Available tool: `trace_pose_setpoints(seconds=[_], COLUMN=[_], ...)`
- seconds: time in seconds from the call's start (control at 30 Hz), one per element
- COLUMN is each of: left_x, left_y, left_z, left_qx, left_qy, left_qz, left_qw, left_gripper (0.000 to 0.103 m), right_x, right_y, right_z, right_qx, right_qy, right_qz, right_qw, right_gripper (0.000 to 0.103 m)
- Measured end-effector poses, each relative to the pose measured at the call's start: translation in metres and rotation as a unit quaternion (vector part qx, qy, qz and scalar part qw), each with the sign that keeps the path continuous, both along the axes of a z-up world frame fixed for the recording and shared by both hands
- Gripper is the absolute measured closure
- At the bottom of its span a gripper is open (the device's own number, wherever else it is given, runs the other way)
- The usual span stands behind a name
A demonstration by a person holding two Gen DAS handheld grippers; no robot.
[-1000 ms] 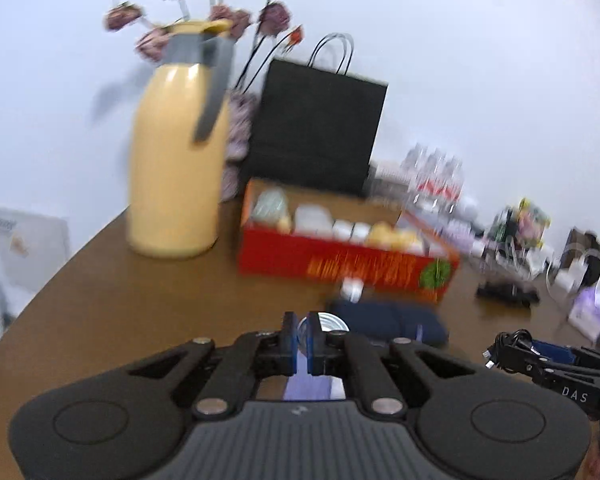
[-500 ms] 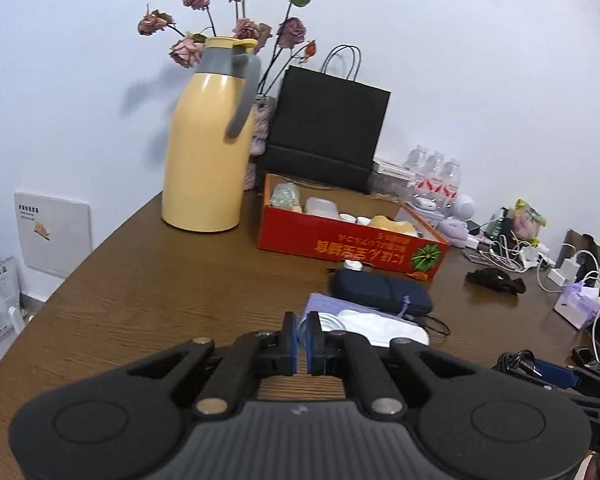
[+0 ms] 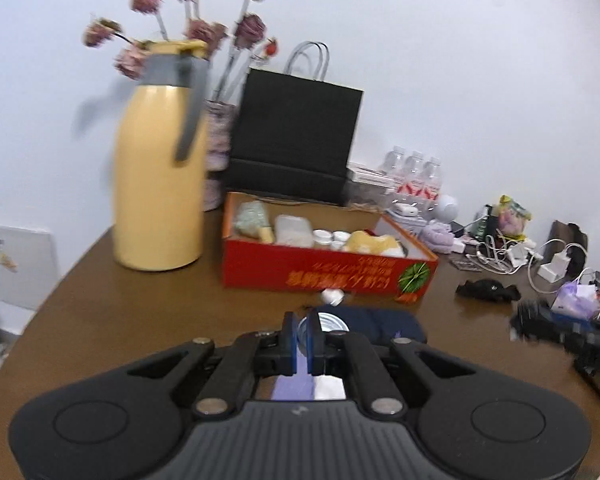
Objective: Organize objects
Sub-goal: 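Carry the cable and cap toward the cardboard box, then lower the cable and cap into the box and open both grippers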
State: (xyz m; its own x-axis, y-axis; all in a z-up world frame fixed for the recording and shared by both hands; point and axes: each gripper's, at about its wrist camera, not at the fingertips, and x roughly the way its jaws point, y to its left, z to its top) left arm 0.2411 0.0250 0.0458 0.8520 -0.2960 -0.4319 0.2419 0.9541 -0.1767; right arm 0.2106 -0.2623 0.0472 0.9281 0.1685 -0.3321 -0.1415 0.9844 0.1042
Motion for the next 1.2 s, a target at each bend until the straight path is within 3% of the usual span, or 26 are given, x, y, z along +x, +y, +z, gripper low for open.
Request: trace_pose_setpoints(seconds=[0.1,0.23,0.33,0.43,0.57,0.63,0.67,0.7,0.77,0.8,0.87,0.9,1.0,1.1,1.2], left_x=[0.046,0.118,0.176,0.233,0.291,0.311,0.315,0.313,0.310,0.309,0.303,0.300,0.284,0.262,0.226], left_y=[-0.016,-0.032,-0.040,-0.050,-0.053,-0.054,-0.054,-0.054,-0.051,-0.049,-0.045,-0.044,-0.044,-0.049,-0.055], left_z=[0.008,0.022,0.022,0.010,-0.020,-0.038,-0.042,-0.043,-0.042,-0.039,-0.032,-0.026,-0.011,0.007,0.036], left_qx=[0.009,0.031,0.037,0.061,0.072,0.082,0.100,0.106,0.093,0.080,0.065,0.057,0.046,0.061,0.072], left_qy=[-0.008,-0.024,-0.012,-0.001,0.039,0.083,0.079,0.066,0.066,0.065,0.061,0.055,0.042,0.023,-0.026], left_qz=[-0.025,-0.030,-0.019,0.012,0.051,0.038,0.022,0.024,0.023,0.020,0.031,0.038,0.028,-0.004,-0.016], left_qw=[0.9996,0.9988,0.9990,0.9981,0.9954,0.9925,0.9916,0.9919,0.9932,0.9945,0.9955,0.9961,0.9977,0.9979,0.9970], left_gripper=[0.100,0.100,0.100,0.100,0.099,0.091,0.088,0.068,0.054,0.046,0.035,0.029,0.024,0.023,0.023], right_x=[0.045,0.116,0.175,0.239,0.321,0.345,0.352,0.355,0.363,0.360,0.346,0.341,0.326,0.295,0.261], right_y=[-0.004,-0.009,-0.009,0.000,0.018,0.020,0.020,0.020,0.025,0.028,0.029,0.028,0.023,0.027,0.029], right_z=[0.017,0.038,0.045,0.035,-0.001,-0.023,-0.035,-0.043,-0.050,-0.046,-0.033,-0.025,-0.006,0.010,0.030], right_qx=[-0.002,0.021,0.046,0.049,0.039,0.051,0.061,0.070,0.058,0.045,0.029,0.023,0.028,0.021,0.025], right_qy=[-0.015,-0.021,-0.014,0.026,0.101,0.123,0.133,0.134,0.149,0.138,0.099,0.085,0.064,0.043,0.017], right_qz=[0.010,0.025,0.037,0.031,0.018,0.007,0.001,-0.005,0.000,0.004,0.005,0.003,-0.005,0.010,0.008], right_qw=[1.000,0.999,0.998,0.998,0.994,0.991,0.989,0.988,0.987,0.989,0.995,0.996,0.998,0.999,0.999], right_gripper=[0.053,0.053,0.053,0.053,0.053,0.049,0.042,0.040,0.037,0.037,0.020,0.017,0.016,0.016,0.017])
